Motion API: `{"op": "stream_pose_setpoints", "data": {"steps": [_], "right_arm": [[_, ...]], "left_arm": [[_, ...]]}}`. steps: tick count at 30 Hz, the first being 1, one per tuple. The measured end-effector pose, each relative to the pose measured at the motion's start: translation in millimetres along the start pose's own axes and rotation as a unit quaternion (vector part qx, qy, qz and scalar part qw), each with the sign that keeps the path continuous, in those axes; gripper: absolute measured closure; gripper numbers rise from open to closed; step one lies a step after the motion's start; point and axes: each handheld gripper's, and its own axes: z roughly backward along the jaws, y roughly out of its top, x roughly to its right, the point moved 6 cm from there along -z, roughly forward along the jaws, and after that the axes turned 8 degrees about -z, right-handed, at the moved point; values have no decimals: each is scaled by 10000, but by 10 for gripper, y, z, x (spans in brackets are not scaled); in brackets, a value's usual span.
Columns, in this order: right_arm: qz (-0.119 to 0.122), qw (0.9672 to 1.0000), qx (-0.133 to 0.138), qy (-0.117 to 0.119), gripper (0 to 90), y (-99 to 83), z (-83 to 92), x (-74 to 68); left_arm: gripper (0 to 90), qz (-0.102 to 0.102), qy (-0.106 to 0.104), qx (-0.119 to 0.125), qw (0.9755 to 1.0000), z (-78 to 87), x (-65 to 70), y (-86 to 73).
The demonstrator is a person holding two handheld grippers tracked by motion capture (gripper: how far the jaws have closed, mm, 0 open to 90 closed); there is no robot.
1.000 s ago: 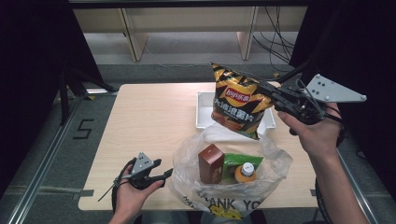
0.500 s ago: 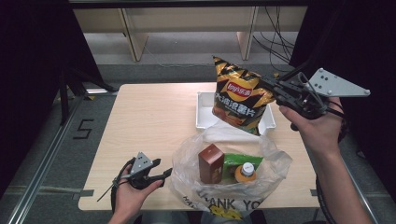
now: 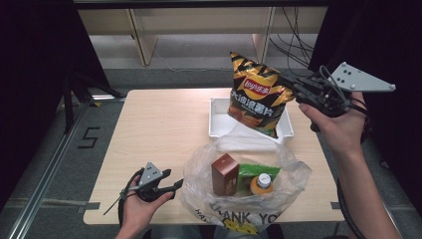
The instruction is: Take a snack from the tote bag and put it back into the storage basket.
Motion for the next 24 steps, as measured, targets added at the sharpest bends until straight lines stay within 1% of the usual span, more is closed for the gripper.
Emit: {"op": "stream_pose_setpoints", "data": {"steps": [1, 2, 6, 7, 8, 9, 10, 11, 13, 15, 16, 17, 18, 19, 20, 21, 22, 24], "right_arm": [[75, 10000, 18, -14, 900, 8, -9, 20], [23, 10000, -4, -23, 900, 12, -24, 26], [-2, 10000, -28, -2, 900, 10, -58, 57], [80, 9999, 50, -43, 900, 23, -69, 83], [-81, 10000, -35, -10, 900, 10, -68, 66], [1, 10000, 5, -33, 900, 19, -79, 88], [1, 10000, 5, -33, 900, 19, -79, 88], [29, 10000, 9, -92, 900, 19, -91, 116], [-13, 9999, -23, -97, 900, 8, -100, 133], [23, 10000, -35, -88, 900, 1, -105, 148], [-39, 9999, -27, -133, 900, -4, -116, 157], [37, 9999, -58, -123, 900, -11, -118, 177], [5, 9999, -65, -131, 900, -17, -127, 183], [-17, 9998, -113, -153, 900, -25, -128, 191], [7, 9998, -63, -180, 900, -19, -144, 212], [29, 9998, -97, -173, 900, -26, -144, 219], [-86, 9998, -123, -149, 900, -36, -151, 212], [-34, 9997, -129, -218, 900, -44, -170, 256]], "left_arm": [[407, -29, 5, 3, 10000, 4, -5, 2], [407, -25, 13, 10, 10000, 6, -7, 4], [409, -21, 3, 5, 10000, 2, -2, 5], [410, -21, 3, 5, 10000, 2, -2, 5], [410, -60, -22, 15, 10000, -1, 0, 8], [410, -60, -22, 15, 10000, -1, 0, 8], [410, -56, -9, 8, 10000, 0, 3, 7], [409, 4, -15, 9, 10000, -4, 9, 3], [409, -96, -15, 13, 10000, -3, -3, 5], [409, -83, -15, 16, 10000, -3, -3, 5], [409, -49, -13, 48, 10000, -7, 3, 9], [410, -61, -11, 40, 10000, -4, 2, 8], [409, 23, 5, 41, 10000, -3, 9, 5], [409, 14, -1, 46, 10000, -2, 8, 4], [409, 17, -2, 49, 10000, -2, 9, 4], [409, 46, -13, 50, 10000, -3, 13, 2], [409, 19, -6, 44, 10000, -2, 8, 1], [408, 38, -10, 39, 10000, -4, 8, -1]]}}
